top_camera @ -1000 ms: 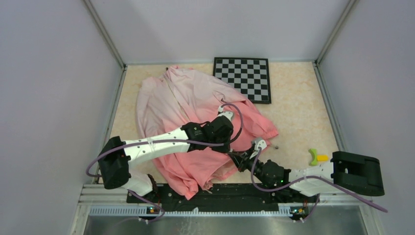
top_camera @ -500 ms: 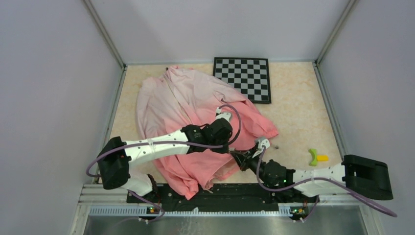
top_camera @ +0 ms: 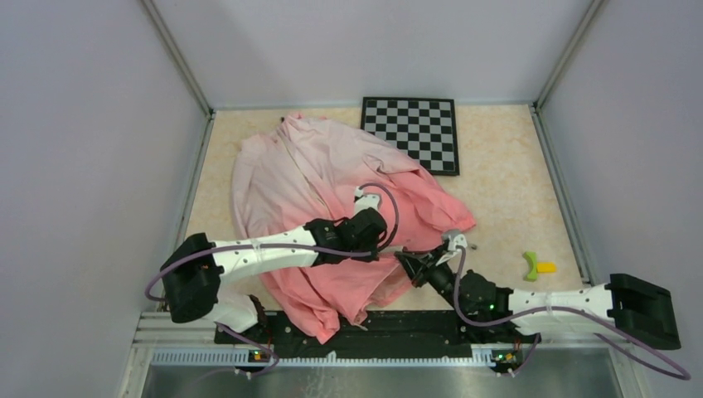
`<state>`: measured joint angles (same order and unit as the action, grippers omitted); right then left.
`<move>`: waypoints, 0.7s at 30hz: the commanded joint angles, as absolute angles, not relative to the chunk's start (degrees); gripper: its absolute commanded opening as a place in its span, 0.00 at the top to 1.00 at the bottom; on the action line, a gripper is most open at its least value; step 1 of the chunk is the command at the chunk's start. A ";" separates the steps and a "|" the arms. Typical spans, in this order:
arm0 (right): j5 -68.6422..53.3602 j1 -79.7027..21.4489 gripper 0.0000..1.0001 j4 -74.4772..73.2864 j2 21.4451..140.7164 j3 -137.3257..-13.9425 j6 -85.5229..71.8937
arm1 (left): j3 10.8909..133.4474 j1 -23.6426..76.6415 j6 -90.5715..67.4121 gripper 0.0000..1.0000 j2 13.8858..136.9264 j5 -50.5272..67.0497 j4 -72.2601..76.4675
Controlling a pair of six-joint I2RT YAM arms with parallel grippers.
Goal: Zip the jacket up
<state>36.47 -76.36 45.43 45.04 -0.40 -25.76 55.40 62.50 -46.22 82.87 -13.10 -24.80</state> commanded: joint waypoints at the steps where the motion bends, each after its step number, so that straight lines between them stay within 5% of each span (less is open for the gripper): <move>1: 37.93 -76.38 1.00 48.16 39.91 5.66 -21.60 | 53.00 60.57 -42.59 1.00 82.23 -24.64 -33.61; 11: 34.73 -76.35 1.00 48.92 38.54 6.88 -18.71 | 51.66 48.57 -30.04 1.00 79.40 -35.35 -29.91; 21: 33.97 -76.36 1.00 56.60 45.98 7.35 -18.39 | 55.33 31.59 -11.51 1.00 85.72 -41.72 -10.85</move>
<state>34.59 -76.36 50.02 44.45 -0.40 -19.44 52.40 37.89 -21.93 82.37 -33.69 -19.73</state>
